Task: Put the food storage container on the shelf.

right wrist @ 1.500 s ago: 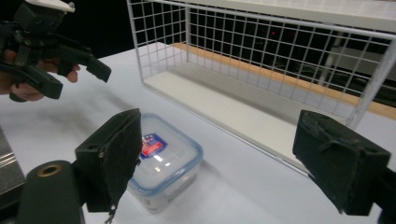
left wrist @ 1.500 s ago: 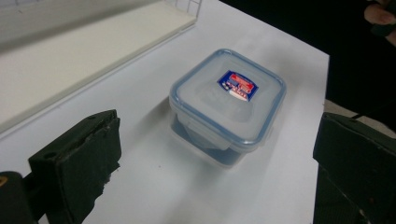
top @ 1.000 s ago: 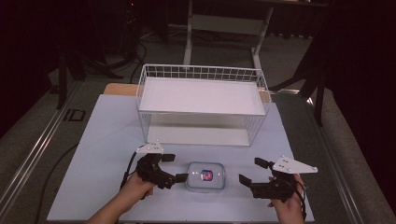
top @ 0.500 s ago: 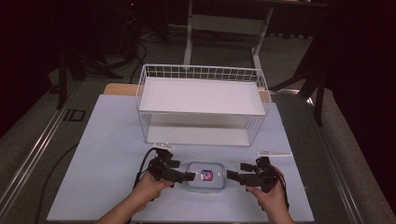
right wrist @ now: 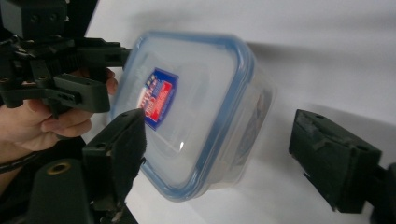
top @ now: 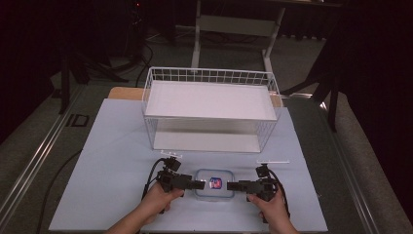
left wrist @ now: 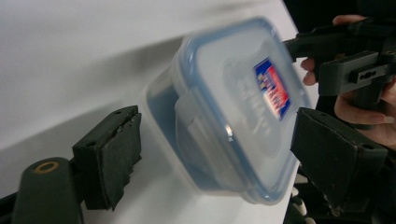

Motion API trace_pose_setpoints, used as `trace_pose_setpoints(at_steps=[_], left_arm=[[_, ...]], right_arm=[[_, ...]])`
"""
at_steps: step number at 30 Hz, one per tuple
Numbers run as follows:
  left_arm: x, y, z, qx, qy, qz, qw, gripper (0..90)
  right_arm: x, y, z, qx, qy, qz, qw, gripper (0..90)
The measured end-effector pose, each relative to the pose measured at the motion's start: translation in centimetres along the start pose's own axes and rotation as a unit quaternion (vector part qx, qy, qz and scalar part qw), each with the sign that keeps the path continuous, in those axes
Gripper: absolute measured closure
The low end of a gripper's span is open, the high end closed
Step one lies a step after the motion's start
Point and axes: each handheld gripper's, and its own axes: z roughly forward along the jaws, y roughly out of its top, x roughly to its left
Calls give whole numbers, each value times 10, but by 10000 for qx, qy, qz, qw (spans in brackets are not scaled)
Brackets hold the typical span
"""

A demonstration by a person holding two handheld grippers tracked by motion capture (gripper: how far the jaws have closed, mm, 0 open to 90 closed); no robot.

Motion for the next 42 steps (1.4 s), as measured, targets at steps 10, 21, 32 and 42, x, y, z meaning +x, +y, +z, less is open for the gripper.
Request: trace_pose_setpoints(at_steps=[10,21,32,42], left_arm=[[-13,-6,1,-44,121,125,9998,345],[-25,-11,-5,-208,357,317,9986,448],[-31,-11,-9,-334,595,365,9970,472],[-24,10,-18,-605,771,277,9948,475]], right_arm=[[2,-5,2,149,75,148,9998,414],[12,-13,-3,-32,-68,-20,10000,471],[17,-13,-4,-200,-133,-39,9997,486],[23,16,1,-399,-222,-327,9984,485]])
